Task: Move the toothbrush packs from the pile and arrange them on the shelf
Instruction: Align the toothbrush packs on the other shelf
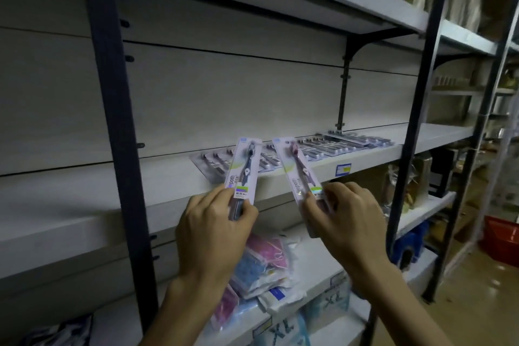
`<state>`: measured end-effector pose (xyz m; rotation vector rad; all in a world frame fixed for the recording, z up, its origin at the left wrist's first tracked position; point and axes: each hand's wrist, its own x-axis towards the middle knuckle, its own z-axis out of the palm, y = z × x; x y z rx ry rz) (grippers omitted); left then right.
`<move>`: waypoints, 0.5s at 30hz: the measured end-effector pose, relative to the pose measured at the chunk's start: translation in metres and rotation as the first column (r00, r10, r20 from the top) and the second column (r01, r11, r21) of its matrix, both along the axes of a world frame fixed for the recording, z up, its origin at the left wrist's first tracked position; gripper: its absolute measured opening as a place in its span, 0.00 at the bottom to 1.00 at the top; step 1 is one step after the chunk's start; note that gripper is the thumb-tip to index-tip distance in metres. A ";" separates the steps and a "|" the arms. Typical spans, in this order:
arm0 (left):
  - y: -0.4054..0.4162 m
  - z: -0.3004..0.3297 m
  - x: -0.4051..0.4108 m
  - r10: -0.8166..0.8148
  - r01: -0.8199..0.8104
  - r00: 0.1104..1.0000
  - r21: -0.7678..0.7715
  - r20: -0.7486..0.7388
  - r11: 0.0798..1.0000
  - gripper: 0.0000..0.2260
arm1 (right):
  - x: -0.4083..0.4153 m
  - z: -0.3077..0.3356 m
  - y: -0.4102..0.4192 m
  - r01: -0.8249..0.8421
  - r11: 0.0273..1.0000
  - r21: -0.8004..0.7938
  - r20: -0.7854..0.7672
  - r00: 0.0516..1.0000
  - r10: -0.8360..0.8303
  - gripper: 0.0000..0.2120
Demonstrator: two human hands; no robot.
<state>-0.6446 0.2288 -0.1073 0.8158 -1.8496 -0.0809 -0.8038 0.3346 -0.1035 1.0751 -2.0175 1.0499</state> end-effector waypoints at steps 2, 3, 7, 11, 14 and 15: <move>-0.009 0.001 -0.012 0.037 -0.037 0.999 0.002 0.021 0.999 0.08 | -0.013 -0.001 -0.012 -0.030 1.000 0.007 0.024 0.999 0.030 0.13; -0.012 0.002 -0.018 0.052 -0.052 0.998 -0.001 0.029 0.999 0.07 | -0.020 -0.001 -0.017 -0.038 0.999 0.013 0.030 0.999 0.037 0.13; -0.026 0.009 -0.045 0.125 -0.125 0.992 0.002 0.015 0.992 0.05 | -0.055 0.002 -0.038 -0.072 0.997 -0.003 0.047 0.996 0.072 0.14; -0.035 0.012 -0.077 0.204 -0.204 0.979 0.001 -0.012 0.979 0.07 | -0.093 0.002 -0.057 -0.120 0.993 0.004 0.049 0.992 0.120 0.16; -0.040 0.015 -0.101 0.275 -0.274 0.961 0.021 -0.031 0.961 0.06 | -0.120 0.006 -0.072 -0.162 0.987 0.008 0.076 0.984 0.161 0.15; -0.041 0.016 -0.107 0.299 -0.297 0.954 0.035 -0.037 0.954 0.07 | -0.128 0.008 -0.077 -0.183 0.983 0.015 0.073 0.981 0.182 0.14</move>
